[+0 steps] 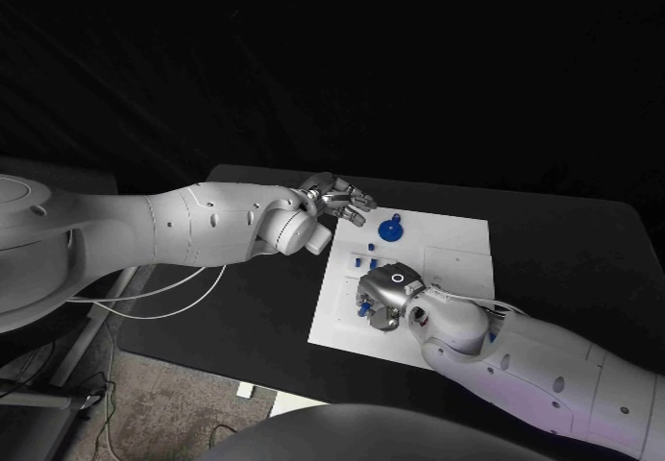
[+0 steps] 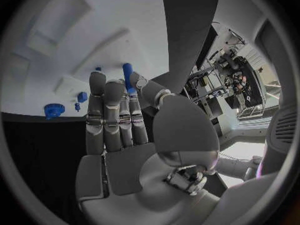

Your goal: Assemble the parts on the task board

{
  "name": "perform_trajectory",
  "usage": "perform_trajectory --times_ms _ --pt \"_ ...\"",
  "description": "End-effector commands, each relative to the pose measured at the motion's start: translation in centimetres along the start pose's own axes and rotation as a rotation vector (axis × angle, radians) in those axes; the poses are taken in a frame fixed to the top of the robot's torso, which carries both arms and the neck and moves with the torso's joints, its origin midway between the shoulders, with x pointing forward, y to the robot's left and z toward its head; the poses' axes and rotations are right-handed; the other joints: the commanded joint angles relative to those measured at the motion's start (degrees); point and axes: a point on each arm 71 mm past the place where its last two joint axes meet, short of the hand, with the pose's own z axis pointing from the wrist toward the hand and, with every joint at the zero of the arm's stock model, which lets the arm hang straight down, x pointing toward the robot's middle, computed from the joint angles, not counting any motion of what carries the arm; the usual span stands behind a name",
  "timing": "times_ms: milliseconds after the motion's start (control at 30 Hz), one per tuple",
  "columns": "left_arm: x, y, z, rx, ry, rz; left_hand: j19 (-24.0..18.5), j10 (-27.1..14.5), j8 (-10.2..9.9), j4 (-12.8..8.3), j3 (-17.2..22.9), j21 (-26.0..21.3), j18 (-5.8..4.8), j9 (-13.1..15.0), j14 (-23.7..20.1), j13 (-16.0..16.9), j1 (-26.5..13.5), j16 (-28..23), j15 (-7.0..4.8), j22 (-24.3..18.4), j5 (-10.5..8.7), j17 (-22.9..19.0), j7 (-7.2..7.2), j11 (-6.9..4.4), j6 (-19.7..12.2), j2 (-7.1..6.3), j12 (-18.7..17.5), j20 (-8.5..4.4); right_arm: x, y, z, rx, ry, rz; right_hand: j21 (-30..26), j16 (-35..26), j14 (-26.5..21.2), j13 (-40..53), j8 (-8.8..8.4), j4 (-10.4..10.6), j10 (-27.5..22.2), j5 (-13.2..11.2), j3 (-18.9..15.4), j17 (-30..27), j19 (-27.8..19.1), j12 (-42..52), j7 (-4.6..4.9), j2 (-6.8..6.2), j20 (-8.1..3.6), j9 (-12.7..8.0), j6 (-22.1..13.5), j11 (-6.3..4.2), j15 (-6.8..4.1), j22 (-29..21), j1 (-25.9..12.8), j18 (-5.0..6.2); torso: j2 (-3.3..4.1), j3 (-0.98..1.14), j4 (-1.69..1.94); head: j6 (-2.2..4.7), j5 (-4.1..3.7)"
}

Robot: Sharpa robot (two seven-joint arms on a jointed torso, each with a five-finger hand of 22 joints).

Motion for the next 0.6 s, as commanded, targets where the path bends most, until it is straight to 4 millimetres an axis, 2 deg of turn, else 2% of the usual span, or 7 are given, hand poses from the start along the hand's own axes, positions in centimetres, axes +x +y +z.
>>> perform_trajectory --times_ms 33,600 --pt "0.23 -0.17 0.02 0.010 0.014 -0.003 -0.3 -0.2 0.0 0.0 -0.2 0.3 -0.78 -0.1 -0.4 0.0 0.0 -0.2 0.17 -0.1 0.26 -0.1 -0.01 0.00 -0.5 0.39 -0.2 0.07 0.13 0.11 0.04 -0.005 0.010 -0.016 -0.2 -0.2 0.0 0.1 0.20 0.0 0.8 0.1 0.3 0.0 0.0 0.2 0.34 0.54 -0.27 0.3 0.8 -0.45 -0.40 0.9 0.0 0.58 -0.01 0.01 -0.02 -0.07 0.02" --pt "0.28 -0.18 0.03 0.009 0.017 -0.003 -0.3 -0.2 0.0 0.0 -0.2 0.3 -0.78 -0.1 -0.4 0.0 0.0 -0.2 0.17 -0.1 0.26 -0.1 -0.01 0.00 -0.5 0.39 -0.2 0.07 0.95 0.03 0.34 0.010 0.030 -0.021 -0.2 -0.3 0.0 0.0 0.18 0.0 0.8 0.1 0.3 0.1 0.0 0.2 0.34 0.56 -0.28 0.4 0.7 -0.44 -0.40 0.9 -0.1 0.57 0.05 -0.01 0.02 -0.21 -0.12"
